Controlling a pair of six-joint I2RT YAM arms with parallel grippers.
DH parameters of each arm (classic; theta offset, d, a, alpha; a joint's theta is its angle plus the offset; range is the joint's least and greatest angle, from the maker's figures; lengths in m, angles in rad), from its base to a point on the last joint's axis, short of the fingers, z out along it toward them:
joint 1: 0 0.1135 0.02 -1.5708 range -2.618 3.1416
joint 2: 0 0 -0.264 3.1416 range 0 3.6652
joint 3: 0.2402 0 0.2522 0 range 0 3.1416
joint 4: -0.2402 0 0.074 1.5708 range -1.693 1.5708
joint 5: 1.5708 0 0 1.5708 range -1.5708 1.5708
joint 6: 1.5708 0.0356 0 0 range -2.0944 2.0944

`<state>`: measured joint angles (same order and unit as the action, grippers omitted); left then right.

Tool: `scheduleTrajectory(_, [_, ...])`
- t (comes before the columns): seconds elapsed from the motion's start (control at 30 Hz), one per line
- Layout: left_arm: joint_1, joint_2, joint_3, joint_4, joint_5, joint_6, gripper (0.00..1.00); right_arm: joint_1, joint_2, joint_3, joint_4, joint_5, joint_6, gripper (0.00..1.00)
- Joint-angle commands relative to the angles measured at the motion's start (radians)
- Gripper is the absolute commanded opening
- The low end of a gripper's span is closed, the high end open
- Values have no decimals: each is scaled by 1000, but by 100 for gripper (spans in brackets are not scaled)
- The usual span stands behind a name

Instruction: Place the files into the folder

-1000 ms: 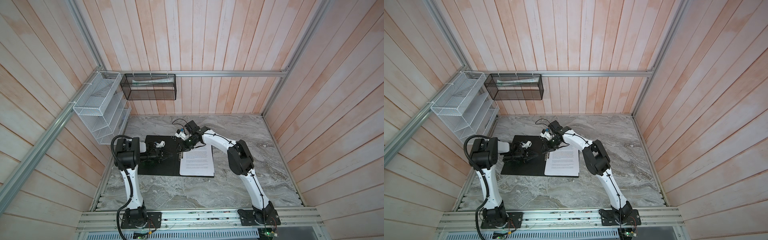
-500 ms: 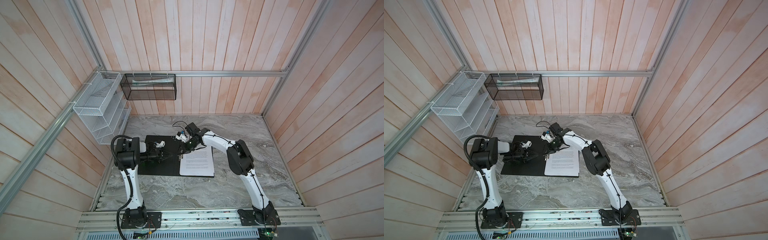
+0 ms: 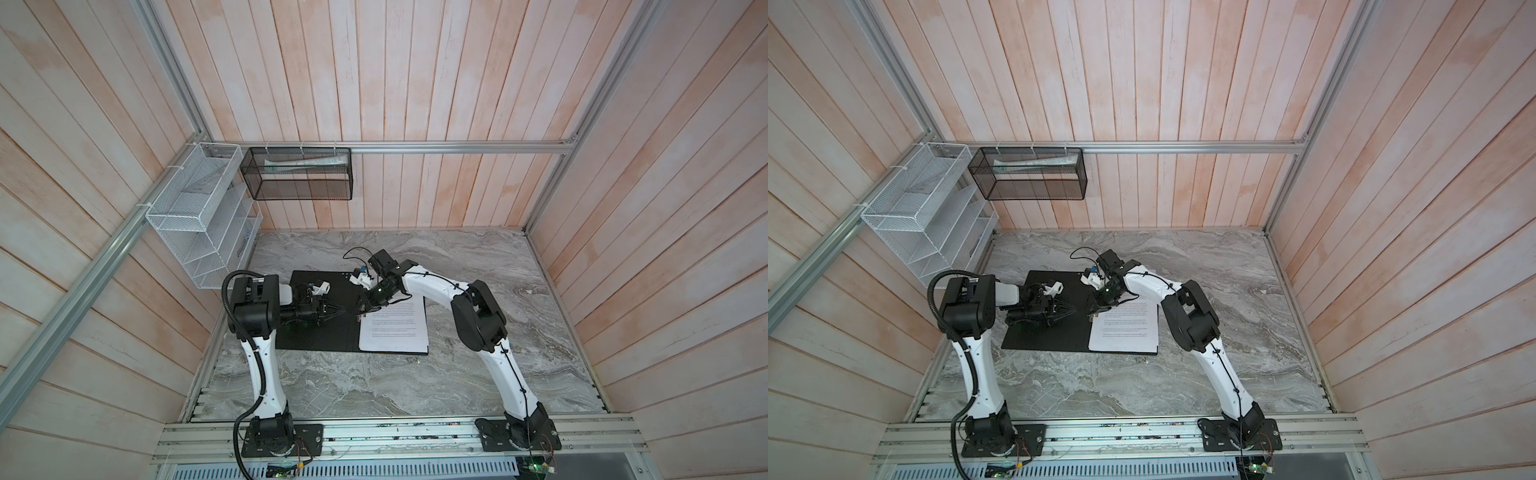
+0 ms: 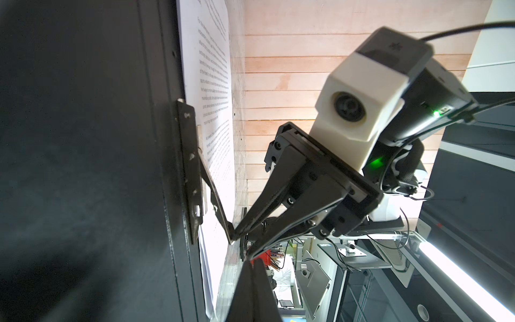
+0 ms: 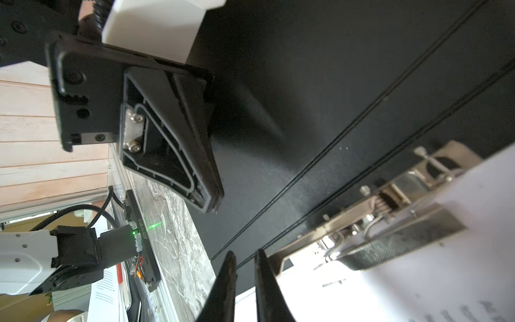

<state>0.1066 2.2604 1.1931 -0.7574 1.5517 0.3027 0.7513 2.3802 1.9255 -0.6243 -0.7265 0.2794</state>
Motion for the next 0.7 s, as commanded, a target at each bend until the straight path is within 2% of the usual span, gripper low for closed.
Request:
scheduleTrajectory(0.0, [6, 79, -46, 6, -117, 10, 0, 16, 14, -47, -120, 64, -24, 17])
scheduleTrajectory(0.67, [7, 79, -46, 8, -117, 10, 0, 11, 34, -164, -28, 50, -1, 16])
